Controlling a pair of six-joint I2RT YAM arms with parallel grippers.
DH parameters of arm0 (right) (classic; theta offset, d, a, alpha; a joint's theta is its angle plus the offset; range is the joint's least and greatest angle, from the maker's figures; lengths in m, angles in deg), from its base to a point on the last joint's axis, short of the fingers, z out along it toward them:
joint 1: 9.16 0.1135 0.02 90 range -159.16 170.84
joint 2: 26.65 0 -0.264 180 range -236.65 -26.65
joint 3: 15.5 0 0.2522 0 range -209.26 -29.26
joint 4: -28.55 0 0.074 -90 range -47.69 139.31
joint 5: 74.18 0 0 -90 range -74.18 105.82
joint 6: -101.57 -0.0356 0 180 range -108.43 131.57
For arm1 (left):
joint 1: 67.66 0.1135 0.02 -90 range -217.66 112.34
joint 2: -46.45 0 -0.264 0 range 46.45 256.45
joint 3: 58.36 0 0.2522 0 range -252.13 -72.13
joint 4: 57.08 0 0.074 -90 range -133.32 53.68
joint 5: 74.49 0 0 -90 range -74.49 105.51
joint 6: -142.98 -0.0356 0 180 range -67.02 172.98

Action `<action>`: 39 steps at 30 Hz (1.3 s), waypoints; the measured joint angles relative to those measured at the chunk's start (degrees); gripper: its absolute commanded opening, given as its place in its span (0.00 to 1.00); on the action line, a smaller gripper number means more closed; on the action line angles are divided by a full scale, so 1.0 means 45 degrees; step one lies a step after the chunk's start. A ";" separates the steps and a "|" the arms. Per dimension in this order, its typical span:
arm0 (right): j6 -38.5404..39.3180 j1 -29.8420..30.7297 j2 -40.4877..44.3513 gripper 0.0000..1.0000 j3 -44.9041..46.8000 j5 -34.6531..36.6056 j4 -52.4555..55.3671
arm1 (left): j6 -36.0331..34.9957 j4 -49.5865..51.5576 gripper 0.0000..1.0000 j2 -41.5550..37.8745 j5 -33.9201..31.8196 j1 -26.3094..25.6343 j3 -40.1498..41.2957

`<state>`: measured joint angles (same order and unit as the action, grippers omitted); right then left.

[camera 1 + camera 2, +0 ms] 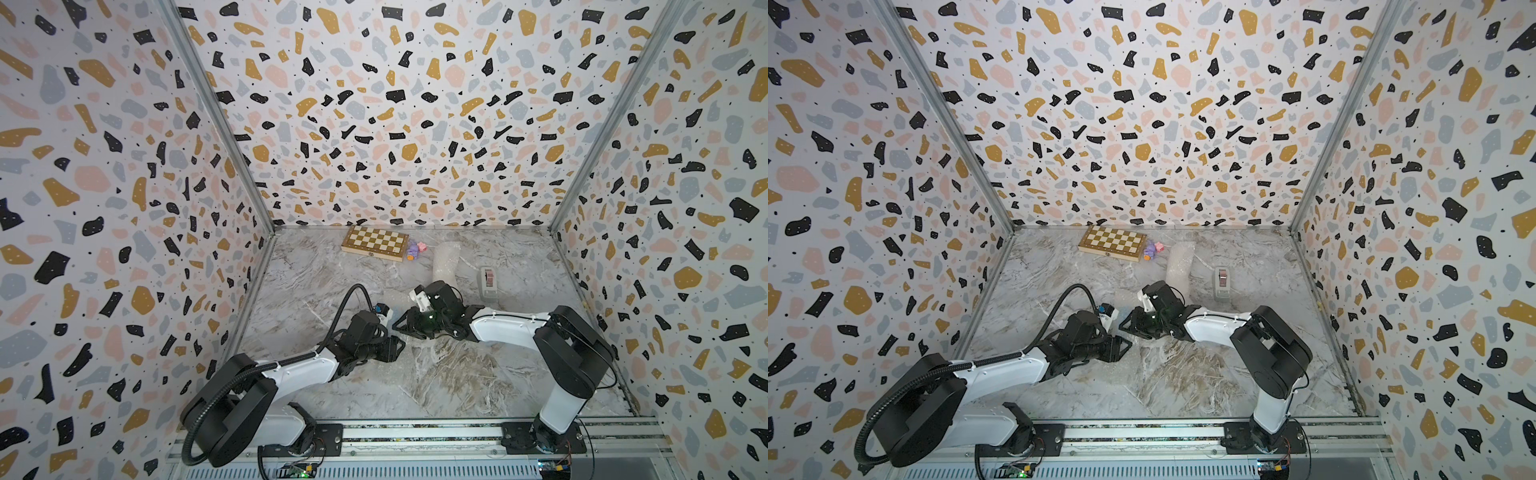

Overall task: Wrap vases in bubble wrap
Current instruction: Wrap the vase in bubble wrap.

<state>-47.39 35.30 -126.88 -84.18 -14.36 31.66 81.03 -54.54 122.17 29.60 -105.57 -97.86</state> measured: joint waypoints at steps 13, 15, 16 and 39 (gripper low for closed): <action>0.2021 -0.0573 -0.1783 0.38 -0.2798 -0.0102 0.1491 | 0.0053 0.0126 0.50 -0.0223 0.0345 0.0457 0.0219; 0.2137 -0.0500 -0.2118 0.38 -0.3036 -0.0083 0.1651 | 0.0024 0.0155 0.64 -0.0282 0.0379 0.0505 0.0214; 0.2191 -0.0471 -0.2259 0.38 -0.3138 -0.0058 0.1719 | 0.0019 0.0223 0.76 -0.0335 0.0389 0.0534 0.0214; 0.2317 -0.0282 -0.2395 0.38 -0.3444 0.0301 0.1987 | 0.1685 0.1506 0.73 0.0874 -0.0447 0.0661 -0.0942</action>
<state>-36.96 34.04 -137.65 -99.67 -13.00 40.60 88.62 -47.77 126.10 27.59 -102.60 -102.10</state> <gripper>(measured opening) 0.376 0.778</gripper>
